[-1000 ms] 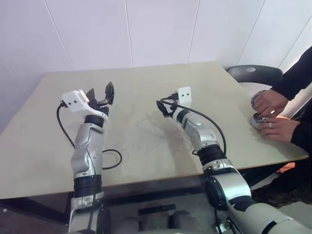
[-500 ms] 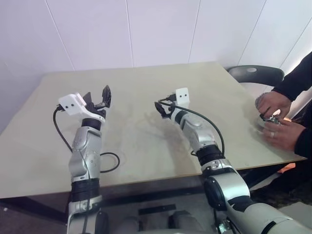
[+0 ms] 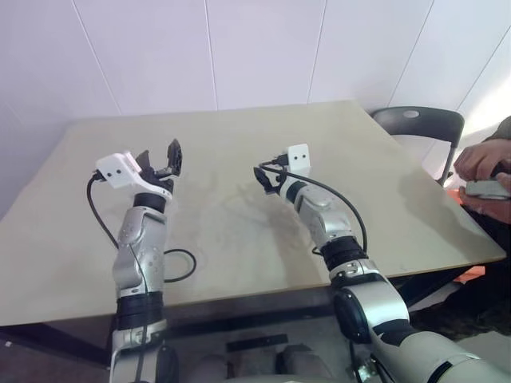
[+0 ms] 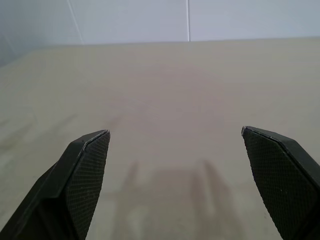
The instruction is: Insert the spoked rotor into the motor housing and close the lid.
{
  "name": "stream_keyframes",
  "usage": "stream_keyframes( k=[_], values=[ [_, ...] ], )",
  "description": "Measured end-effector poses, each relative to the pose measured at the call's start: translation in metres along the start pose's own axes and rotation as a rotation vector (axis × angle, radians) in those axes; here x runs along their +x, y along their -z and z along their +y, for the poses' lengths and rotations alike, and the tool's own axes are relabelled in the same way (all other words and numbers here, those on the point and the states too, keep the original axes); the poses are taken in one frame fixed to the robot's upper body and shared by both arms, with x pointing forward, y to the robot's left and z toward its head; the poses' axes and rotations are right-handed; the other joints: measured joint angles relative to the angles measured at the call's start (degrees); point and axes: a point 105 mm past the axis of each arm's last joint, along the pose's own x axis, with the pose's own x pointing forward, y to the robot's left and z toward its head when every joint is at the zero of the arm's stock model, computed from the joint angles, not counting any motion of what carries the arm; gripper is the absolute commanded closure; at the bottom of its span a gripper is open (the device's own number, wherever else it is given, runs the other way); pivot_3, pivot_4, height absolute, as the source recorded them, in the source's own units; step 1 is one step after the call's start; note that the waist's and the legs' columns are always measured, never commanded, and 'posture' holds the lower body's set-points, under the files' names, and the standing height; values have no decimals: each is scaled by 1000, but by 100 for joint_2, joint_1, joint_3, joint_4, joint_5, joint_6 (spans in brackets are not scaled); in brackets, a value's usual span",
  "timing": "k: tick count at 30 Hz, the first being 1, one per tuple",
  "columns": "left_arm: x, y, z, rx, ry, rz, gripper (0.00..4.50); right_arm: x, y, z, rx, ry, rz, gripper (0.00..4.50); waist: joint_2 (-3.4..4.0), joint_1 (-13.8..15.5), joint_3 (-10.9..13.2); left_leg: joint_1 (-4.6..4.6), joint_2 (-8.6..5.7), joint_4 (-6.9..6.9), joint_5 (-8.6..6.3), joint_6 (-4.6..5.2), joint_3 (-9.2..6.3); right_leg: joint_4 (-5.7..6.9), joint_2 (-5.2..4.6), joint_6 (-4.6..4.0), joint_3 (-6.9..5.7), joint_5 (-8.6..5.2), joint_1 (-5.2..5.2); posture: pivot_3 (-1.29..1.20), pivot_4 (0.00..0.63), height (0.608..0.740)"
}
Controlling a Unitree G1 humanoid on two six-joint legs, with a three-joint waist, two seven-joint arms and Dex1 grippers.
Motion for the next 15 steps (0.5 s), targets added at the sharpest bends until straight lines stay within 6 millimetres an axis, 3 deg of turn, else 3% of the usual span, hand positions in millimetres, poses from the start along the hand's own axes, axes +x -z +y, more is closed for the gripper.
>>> stream_keyframes(
  k=[15],
  values=[
    [8, -9, -8, 2, 29, -27, 37, 2, -3, 2, 3, -8, -3, 64, 0, 0, 0, -1, 0, -1, 0, 0, 0, -3, 0, 0, 0, 0, 0, 0, 0, 740]
  ],
)
